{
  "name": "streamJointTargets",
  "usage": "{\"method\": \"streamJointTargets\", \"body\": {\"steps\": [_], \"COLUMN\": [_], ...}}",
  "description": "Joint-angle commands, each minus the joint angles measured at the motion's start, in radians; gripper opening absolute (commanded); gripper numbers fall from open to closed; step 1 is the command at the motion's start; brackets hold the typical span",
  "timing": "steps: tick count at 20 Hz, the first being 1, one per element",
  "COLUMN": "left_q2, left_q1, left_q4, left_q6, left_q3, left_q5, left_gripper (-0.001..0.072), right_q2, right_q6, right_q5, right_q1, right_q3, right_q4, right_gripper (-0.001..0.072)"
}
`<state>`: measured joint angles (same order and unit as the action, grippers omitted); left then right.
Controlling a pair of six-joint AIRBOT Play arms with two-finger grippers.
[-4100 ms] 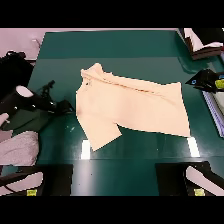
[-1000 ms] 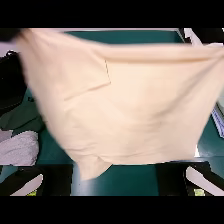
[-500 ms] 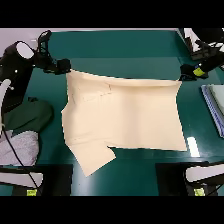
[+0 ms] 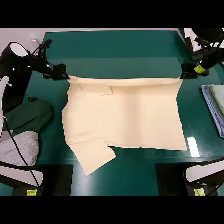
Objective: Fold the shirts.
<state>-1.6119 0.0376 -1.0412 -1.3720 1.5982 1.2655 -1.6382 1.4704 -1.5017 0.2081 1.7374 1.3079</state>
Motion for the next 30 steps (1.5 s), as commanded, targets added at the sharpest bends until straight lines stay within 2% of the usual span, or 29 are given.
{"method": "streamJointTargets", "body": {"steps": [1,8,9,10,11,14,16,17,20,23,27,30], "left_q2": [-0.003,-0.003,-0.003,0.003,0.021,0.146,0.297,0.387,0.628,0.802,0.847,0.847], "left_q1": [0.006,0.006,0.006,0.006,0.006,0.005,0.005,0.005,-0.012,-0.091,-0.203,-0.269], "left_q4": [-0.016,-0.013,-0.013,-0.013,-0.015,-0.093,-0.178,-0.193,-0.19,-0.163,-0.023,-0.035], "left_q6": [0.019,-0.003,-0.036,-0.043,-0.043,-0.07,-0.121,-0.125,-0.169,-0.248,-0.273,-0.313], "left_q3": [-0.067,-0.322,-0.323,-0.322,-0.323,-0.328,-0.411,-0.492,-0.774,-1.012,-1.154,-1.189], "left_q5": [0.104,0.029,0.028,0.034,0.044,0.063,0.063,0.071,0.103,0.1,0.076,0.057], "left_gripper": [0.0026,0.0028,0.0029,0.023,0.0493,0.0495,0.0495,0.0496,0.0496,0.0496,0.0496,0.0496], "right_q2": [0.079,0.172,0.183,0.194,0.208,0.29,0.371,0.409,0.502,0.52,0.512,0.513], "right_q6": [-0.013,-0.013,-0.013,-0.013,-0.014,-0.041,-0.044,-0.059,-0.066,-0.066,-0.066,-0.066], "right_q5": [0.049,0.165,0.18,0.195,0.201,0.173,0.142,0.136,0.164,0.164,0.164,0.163], "right_q1": [0.005,0.005,0.005,0.005,0.006,0.042,0.071,0.085,0.109,0.111,0.109,0.109], "right_q3": [-0.183,-0.488,-0.512,-0.521,-0.519,-0.496,-0.515,-0.53,-0.591,-0.605,-0.605,-0.605], "right_q4": [0.002,-0.034,-0.06,-0.075,-0.075,-0.077,-0.077,-0.077,-0.078,-0.086,-0.112,-0.112], "right_gripper": [0.0018,0.0022,0.0094,0.0308,0.0353,0.036,0.0479,0.051,0.0509,0.0509,0.0508,0.0509]}}
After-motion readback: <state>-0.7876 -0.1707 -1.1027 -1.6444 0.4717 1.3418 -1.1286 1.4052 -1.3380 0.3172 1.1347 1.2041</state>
